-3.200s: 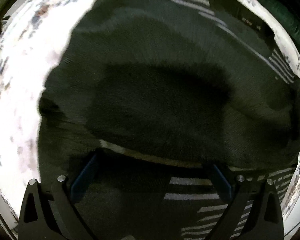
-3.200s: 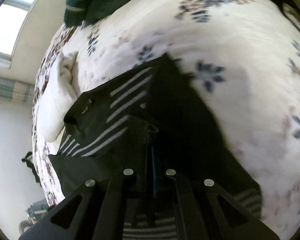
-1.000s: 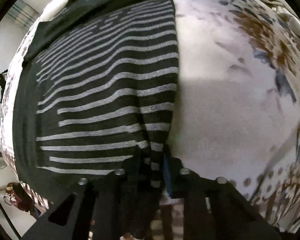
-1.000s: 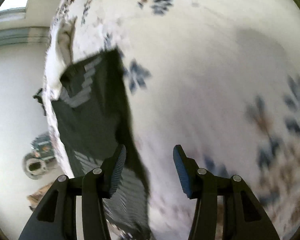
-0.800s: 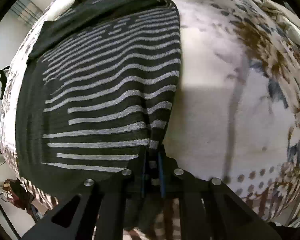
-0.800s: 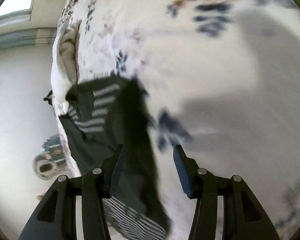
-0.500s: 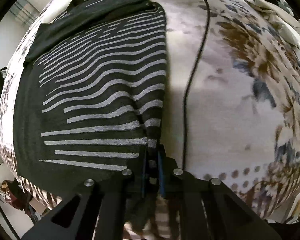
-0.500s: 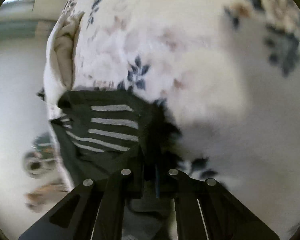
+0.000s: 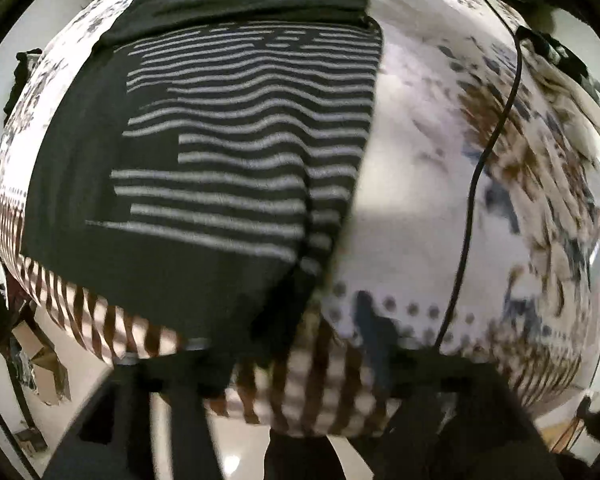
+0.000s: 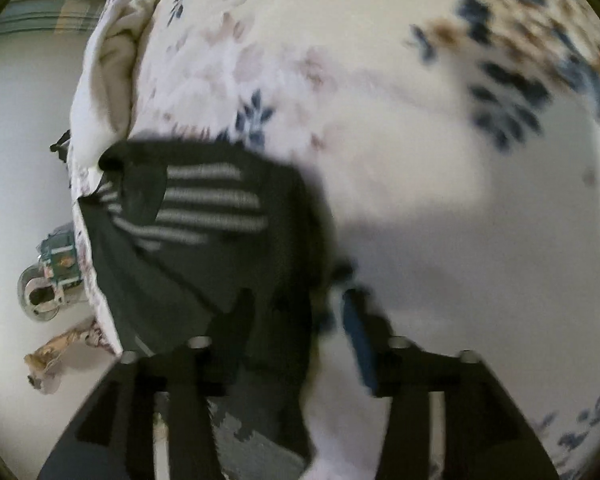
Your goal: Fold small clothes
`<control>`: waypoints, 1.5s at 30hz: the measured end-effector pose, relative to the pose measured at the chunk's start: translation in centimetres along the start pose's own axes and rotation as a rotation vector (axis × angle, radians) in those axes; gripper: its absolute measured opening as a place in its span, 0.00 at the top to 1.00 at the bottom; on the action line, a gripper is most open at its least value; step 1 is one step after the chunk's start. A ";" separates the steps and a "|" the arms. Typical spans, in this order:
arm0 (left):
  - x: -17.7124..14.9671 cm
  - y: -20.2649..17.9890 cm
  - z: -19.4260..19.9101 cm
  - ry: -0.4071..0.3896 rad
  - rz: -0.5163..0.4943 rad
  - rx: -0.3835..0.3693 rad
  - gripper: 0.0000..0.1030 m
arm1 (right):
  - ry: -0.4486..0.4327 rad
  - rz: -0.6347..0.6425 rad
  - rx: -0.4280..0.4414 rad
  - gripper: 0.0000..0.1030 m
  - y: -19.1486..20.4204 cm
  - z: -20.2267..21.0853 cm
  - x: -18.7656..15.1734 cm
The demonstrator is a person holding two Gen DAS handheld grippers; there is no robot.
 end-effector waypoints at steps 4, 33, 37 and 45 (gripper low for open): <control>0.0 -1.9 -2.5 0.044 -0.076 0.044 0.36 | 0.003 -0.025 0.048 0.42 -1.7 1.7 -1.8; -3.3 5.4 -2.8 0.162 0.312 -0.011 0.73 | 0.296 0.055 0.022 0.40 -2.0 -2.3 -19.8; -4.4 11.5 -3.5 0.182 0.442 0.070 0.73 | 0.435 -0.008 0.061 0.40 -1.4 -7.6 -31.0; -5.9 17.9 -2.8 0.150 0.487 0.093 0.73 | 0.602 -0.223 0.171 0.40 -1.8 -17.2 -46.9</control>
Point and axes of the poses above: each gripper's, at about its wrist camera, not at the fingertips, and z roughly against the way its jaws point, y to its left, x to its top, the point moved 2 cm from there along -z, roughly the way its jaws point, and after that the axes turned 2 degrees about -z, right-handed, at the moved point
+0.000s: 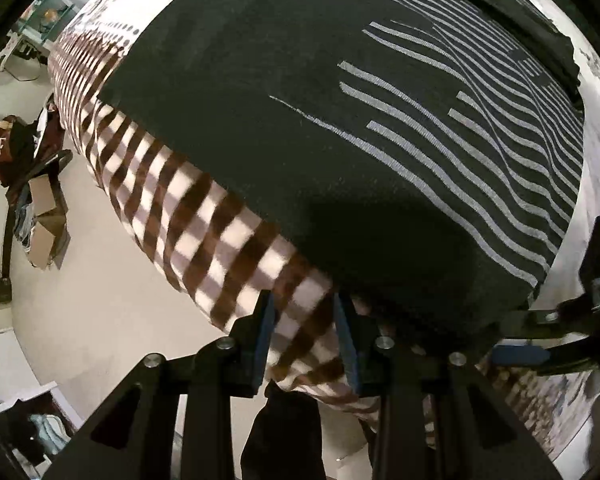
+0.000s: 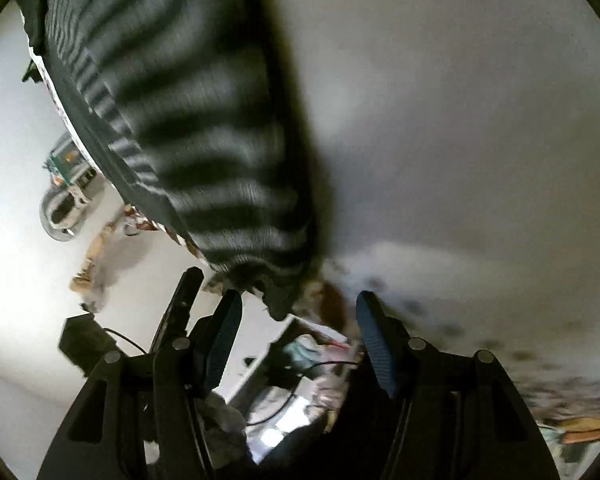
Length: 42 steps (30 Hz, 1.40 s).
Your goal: Fold small clothes
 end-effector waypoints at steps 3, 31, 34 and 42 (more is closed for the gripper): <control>0.6 -0.6 -0.9 0.015 0.011 -0.036 0.73 | -0.096 0.012 -0.036 0.92 -0.2 -0.8 -0.8; -0.2 -11.9 -1.7 -0.072 -0.314 0.078 0.13 | -0.380 0.074 -0.162 0.44 0.3 19.7 -2.1; -2.6 -15.6 -2.9 -0.027 -0.430 0.010 0.00 | -0.452 0.077 -0.161 0.44 0.4 24.4 -0.8; -7.1 -23.7 -4.5 -0.031 -0.717 0.083 0.00 | -0.590 0.097 -0.132 0.44 1.7 34.3 5.2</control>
Point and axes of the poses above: each gripper's, at about its wrist camera, not at the fingertips, and z roughly against the way its jaws point, y to its left, x to its top, the point moved 2 cm from there along -z, roughly the way its jaws point, and after that the axes turned 2 degrees about -z, right-handed, at the moved point
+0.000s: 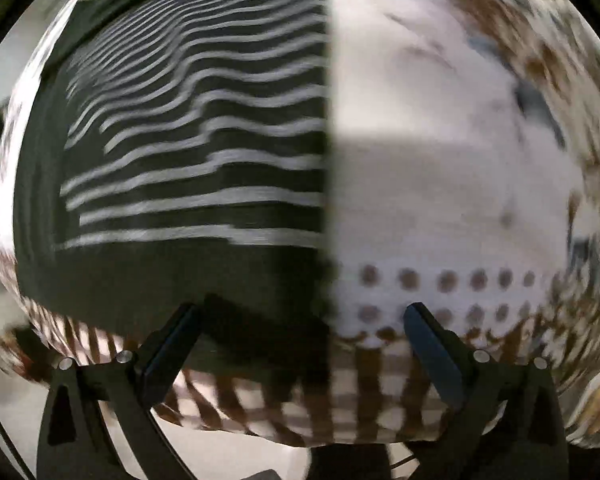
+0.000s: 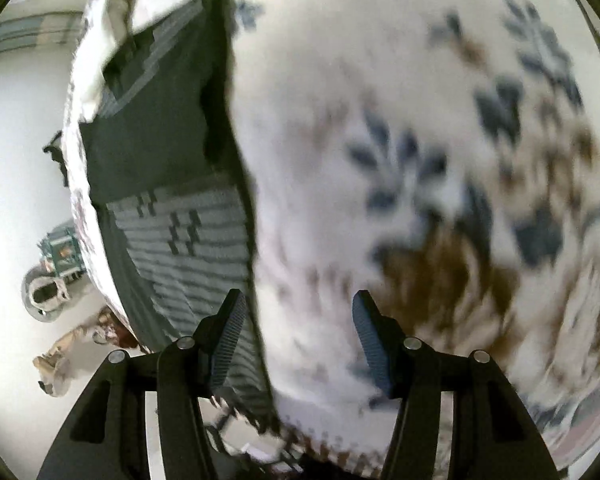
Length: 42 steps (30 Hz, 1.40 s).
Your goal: Fold small clothes
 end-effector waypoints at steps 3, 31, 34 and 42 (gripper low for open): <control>0.1 -1.0 -1.0 0.016 -0.001 0.022 0.00 | -0.039 0.026 0.016 0.44 1.1 1.0 4.8; -1.2 20.0 13.2 -0.341 0.383 -0.199 0.98 | -0.126 0.094 0.109 0.92 21.5 -4.0 21.8; -2.7 26.3 13.7 -0.361 0.449 -0.232 0.98 | -0.141 0.159 0.068 0.92 28.2 -2.6 20.2; -7.1 40.1 8.4 -0.327 0.609 -0.351 0.98 | -0.199 0.186 -0.078 0.92 47.0 -6.5 18.2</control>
Point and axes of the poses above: each gripper's, at about its wrist camera, not at the fingertips, and z roughly against the way its jaws point, y to its left, x to its top, the point moved 2 cm from there along -z, roughly the way its jaws point, and after that the axes turned 2 degrees about -z, right-handed, at the moved point
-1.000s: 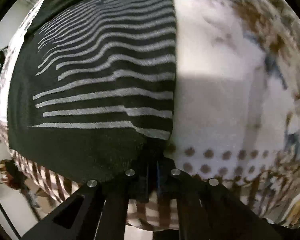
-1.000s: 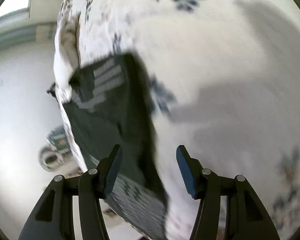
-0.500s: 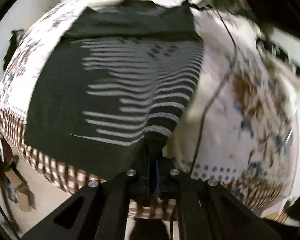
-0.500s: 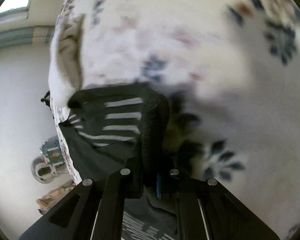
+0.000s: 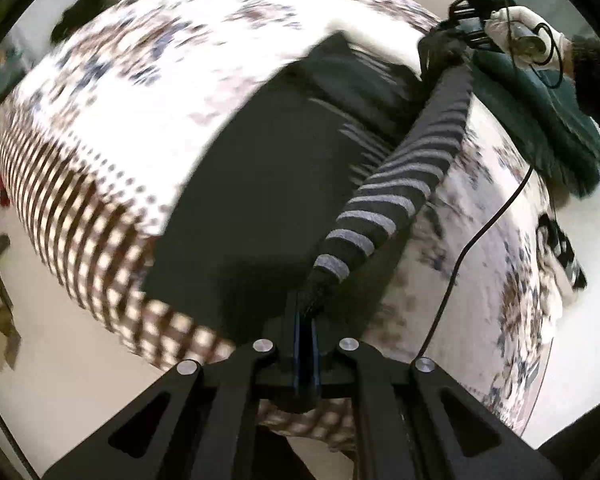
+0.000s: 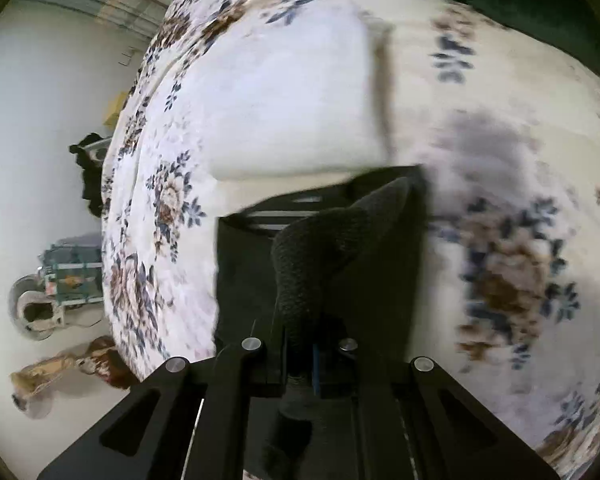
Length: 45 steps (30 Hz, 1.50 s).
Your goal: Fold small clothes
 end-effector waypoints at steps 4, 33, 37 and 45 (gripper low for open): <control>1.3 6.3 -3.3 0.036 0.068 -0.029 0.98 | -0.003 0.015 -0.069 0.92 7.3 -5.1 1.0; 2.7 18.9 -7.7 0.283 0.289 -0.162 0.52 | 0.216 -0.033 -0.006 0.40 11.3 -19.2 -5.3; 4.3 17.8 -8.5 0.265 0.273 -0.180 0.52 | 0.213 0.059 -0.041 0.32 9.4 -16.2 -14.1; 4.6 13.9 -11.7 0.299 0.088 -0.150 0.55 | 0.468 -0.047 -0.135 0.32 -1.5 -18.7 -40.2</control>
Point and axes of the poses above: each gripper's, at about its wrist camera, not at the fingertips, and z roughly against the way its jaws point, y to its left, x to its top, the point moved 2 cm from there along -z, roughly the way its jaws point, and after that the axes turned 2 degrees about -z, right-handed, at the moved point
